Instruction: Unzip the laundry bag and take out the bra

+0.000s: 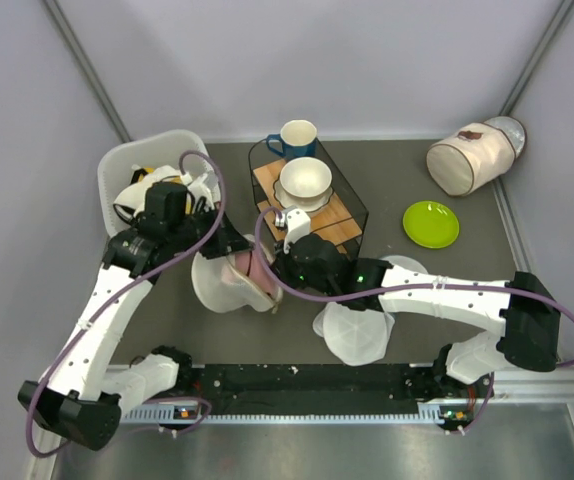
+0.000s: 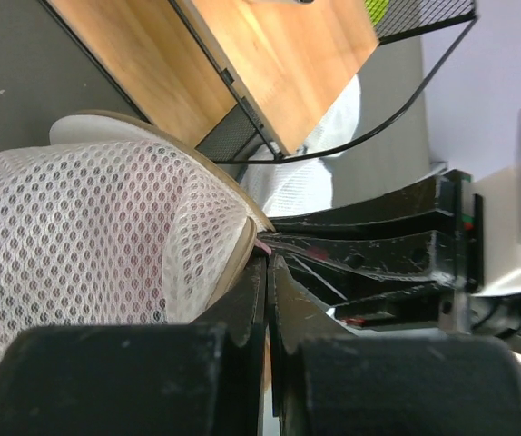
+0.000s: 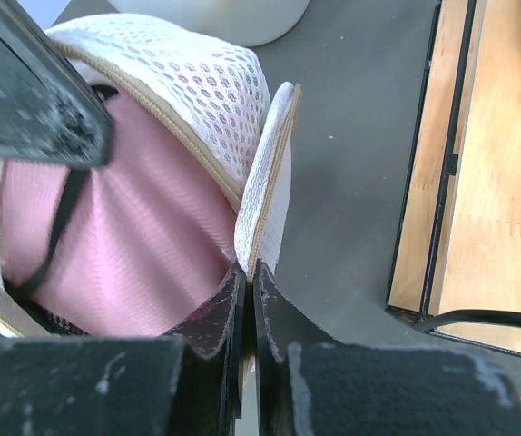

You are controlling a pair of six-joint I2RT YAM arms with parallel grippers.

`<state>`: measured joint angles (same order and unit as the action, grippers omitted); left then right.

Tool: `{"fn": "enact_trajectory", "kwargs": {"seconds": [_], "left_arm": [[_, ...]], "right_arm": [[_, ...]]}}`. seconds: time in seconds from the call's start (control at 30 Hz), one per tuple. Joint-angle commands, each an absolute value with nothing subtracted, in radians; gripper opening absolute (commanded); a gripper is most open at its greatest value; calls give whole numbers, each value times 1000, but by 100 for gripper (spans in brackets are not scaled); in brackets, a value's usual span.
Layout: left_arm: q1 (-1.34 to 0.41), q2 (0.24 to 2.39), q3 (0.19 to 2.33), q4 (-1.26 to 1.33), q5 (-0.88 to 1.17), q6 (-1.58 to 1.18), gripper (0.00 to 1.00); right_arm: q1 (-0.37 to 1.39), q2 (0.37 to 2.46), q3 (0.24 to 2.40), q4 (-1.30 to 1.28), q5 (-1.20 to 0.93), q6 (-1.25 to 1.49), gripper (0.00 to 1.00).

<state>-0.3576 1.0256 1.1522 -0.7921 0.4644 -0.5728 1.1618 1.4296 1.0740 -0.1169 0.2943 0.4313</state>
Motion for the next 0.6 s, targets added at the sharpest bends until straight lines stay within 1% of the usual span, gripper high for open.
{"fn": "enact_trajectory", "kwargs": {"seconds": [0.0, 0.13, 0.23, 0.37, 0.57], "left_arm": [[-262, 994, 1224, -752, 653, -555, 0], [-209, 983, 1223, -746, 719, -549, 0], [-204, 979, 1200, -706, 761, -561, 0], [-204, 963, 1140, -657, 793, -555, 0], [-204, 956, 1057, -608, 864, -552, 0]], "right_arm": [[1155, 1407, 1072, -92, 308, 442, 0], [1143, 1420, 1072, -92, 298, 454, 0], [1123, 1434, 1083, -97, 266, 454, 0], [1101, 1500, 1183, -192, 239, 411, 0], [1066, 1499, 1270, -224, 181, 367, 0]]}}
